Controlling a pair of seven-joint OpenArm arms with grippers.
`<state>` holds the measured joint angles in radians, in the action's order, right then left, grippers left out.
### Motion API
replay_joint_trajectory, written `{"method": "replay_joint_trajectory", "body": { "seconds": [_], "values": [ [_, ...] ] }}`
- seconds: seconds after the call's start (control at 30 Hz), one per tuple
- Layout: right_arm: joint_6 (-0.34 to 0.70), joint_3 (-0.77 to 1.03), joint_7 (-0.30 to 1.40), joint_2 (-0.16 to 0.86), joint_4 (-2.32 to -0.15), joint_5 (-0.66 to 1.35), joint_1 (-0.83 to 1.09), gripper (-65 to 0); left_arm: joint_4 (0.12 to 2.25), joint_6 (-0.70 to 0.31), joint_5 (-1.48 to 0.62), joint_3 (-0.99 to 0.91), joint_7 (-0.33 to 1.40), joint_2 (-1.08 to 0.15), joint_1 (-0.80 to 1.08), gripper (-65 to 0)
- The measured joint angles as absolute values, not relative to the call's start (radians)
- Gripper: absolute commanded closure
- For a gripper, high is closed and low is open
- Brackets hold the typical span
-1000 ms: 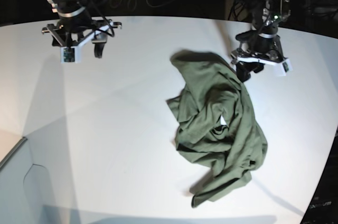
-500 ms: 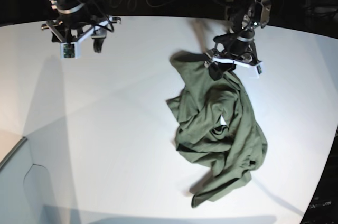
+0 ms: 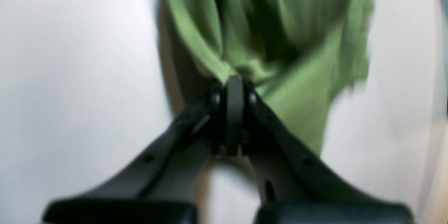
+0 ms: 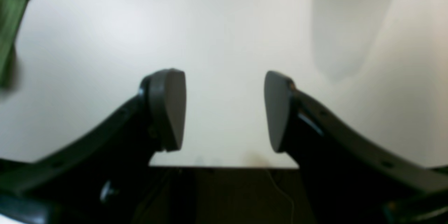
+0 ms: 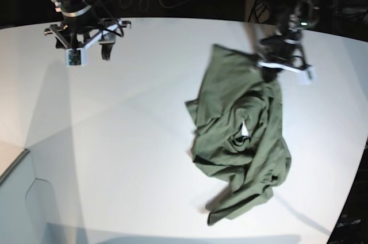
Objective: Layout the t-shirt on the table in an organized manner, then fold the t-shirt properly
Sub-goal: 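Move the right gripper toward the shirt while left holds a corner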
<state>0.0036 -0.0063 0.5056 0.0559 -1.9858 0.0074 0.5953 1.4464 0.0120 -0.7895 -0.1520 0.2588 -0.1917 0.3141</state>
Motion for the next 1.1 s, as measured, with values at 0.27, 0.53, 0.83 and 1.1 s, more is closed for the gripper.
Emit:
{"method": "replay_joint_trajectory", "body": {
  "seconds": [0.27,0.53,0.83,1.1],
  "values": [
    [0.003,-0.098,0.505,0.056,-1.985,0.006,0.531,-35.9,1.467,0.015,-0.822,-0.366,0.264,-0.311,0.295,-0.2],
    [0.004,-0.274,0.509,0.059,-1.985,0.006,0.463,-36.0,1.466,0.008,-0.821,-0.481,0.263,-0.440,0.204,-0.2],
    [0.004,-0.421,0.505,0.058,-1.826,0.006,0.311,-36.1,1.357,0.000,-0.825,-0.477,0.261,-0.505,0.062,-0.5],
    [0.003,-0.494,0.497,-0.016,-1.612,0.009,0.111,-40.1,1.190,0.010,-0.616,-0.390,0.265,-0.506,-0.075,-24.0]
  ]
}}
